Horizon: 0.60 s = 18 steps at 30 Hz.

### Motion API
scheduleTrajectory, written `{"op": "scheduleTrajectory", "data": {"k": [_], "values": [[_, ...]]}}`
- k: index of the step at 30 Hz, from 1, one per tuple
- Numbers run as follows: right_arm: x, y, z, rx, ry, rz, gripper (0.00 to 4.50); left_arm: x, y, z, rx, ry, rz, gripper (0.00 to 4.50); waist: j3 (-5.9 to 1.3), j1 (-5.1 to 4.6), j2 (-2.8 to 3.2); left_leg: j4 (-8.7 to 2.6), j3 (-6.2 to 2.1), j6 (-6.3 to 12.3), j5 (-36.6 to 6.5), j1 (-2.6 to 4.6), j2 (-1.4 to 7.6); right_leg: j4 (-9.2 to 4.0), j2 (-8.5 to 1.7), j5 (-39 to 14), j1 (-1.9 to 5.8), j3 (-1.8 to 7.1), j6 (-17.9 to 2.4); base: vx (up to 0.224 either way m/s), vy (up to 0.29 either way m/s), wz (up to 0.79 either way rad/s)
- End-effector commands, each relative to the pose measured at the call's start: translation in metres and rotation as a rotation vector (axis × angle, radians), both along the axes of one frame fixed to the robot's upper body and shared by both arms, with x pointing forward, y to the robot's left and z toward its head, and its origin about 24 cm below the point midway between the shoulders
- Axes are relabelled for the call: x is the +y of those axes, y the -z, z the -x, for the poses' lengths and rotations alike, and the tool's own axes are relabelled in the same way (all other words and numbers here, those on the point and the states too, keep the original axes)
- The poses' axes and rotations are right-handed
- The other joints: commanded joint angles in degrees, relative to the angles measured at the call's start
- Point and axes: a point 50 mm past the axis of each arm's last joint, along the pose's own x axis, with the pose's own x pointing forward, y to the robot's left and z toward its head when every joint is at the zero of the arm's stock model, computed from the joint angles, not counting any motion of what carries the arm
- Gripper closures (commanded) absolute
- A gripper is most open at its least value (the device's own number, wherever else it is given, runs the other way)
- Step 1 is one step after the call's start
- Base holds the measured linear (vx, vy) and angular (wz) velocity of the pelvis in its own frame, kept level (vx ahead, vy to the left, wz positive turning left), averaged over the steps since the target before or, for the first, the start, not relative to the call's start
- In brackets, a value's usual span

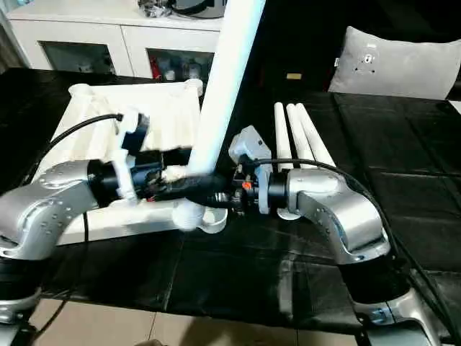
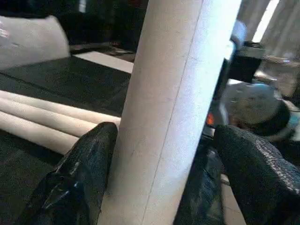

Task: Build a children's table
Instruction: Pick table leg

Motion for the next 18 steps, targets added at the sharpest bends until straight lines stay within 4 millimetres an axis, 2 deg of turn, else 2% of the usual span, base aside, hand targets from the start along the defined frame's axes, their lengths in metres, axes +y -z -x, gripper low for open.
{"op": "scheduleTrajectory", "data": {"k": [1,18], "values": [[-0.0022,-0.0026,0.0005,0.001,0.000,0.001,2.68,-0.0004,-0.0042,0.0016,0.001,0.055,0.005,1.11,-4.36,0.18,-0.51,-3.56,-0.46,1.53,-2.65,0.30,2.05,-3.78,-4.02,-5.90,3.41,2.26,-12.47,0.000,0.000,0.00],[-0.0022,-0.0007,0.0038,0.009,-0.017,0.015,2.68,-0.0038,-0.0042,-0.0063,0.013,0.098,0.024,1.11,-4.46,0.24,-0.33,-3.50,-0.48,1.26,-2.71,0.30,2.06,-3.80,-4.08,-5.14,3.63,2.26,-13.06,0.000,0.000,0.00]]}}
